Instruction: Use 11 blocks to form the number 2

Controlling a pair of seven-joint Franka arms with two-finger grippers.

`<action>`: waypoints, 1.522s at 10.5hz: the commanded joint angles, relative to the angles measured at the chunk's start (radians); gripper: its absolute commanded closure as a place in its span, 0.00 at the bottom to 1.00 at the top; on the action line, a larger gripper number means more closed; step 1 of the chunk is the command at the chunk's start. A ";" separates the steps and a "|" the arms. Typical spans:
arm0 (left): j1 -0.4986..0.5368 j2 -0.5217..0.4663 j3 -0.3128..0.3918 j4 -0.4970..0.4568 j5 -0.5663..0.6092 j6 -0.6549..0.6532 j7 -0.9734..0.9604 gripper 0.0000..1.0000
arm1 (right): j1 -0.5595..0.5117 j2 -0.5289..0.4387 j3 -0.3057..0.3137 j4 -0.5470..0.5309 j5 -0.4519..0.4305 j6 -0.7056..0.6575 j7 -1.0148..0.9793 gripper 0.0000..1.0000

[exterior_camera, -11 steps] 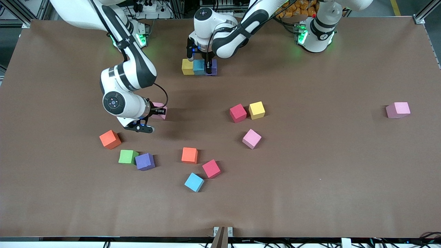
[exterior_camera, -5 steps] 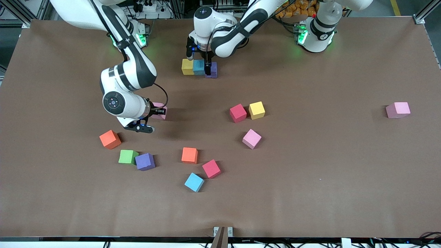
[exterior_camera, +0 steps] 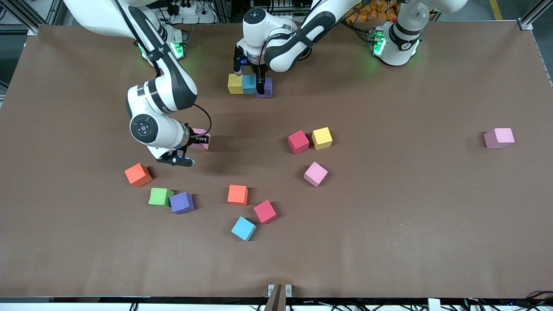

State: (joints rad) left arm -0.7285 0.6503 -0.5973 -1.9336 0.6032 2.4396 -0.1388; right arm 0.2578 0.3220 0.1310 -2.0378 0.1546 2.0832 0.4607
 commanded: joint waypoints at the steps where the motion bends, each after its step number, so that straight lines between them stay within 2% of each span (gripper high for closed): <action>1: 0.012 0.012 -0.018 0.011 0.038 -0.001 -0.051 0.00 | 0.012 0.012 -0.005 0.025 0.016 -0.012 0.015 1.00; 13: 0.014 0.019 -0.027 0.011 0.064 -0.007 -0.096 0.00 | 0.011 0.011 -0.005 0.025 0.017 -0.012 0.015 1.00; 16: 0.032 0.017 -0.048 0.018 0.079 -0.016 -0.090 0.00 | 0.011 0.011 -0.005 0.025 0.017 -0.014 0.013 1.00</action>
State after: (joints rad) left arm -0.7211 0.6579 -0.6152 -1.9312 0.6427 2.4385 -0.2027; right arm 0.2601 0.3223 0.1310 -2.0344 0.1557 2.0832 0.4621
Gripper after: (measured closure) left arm 0.000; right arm 0.445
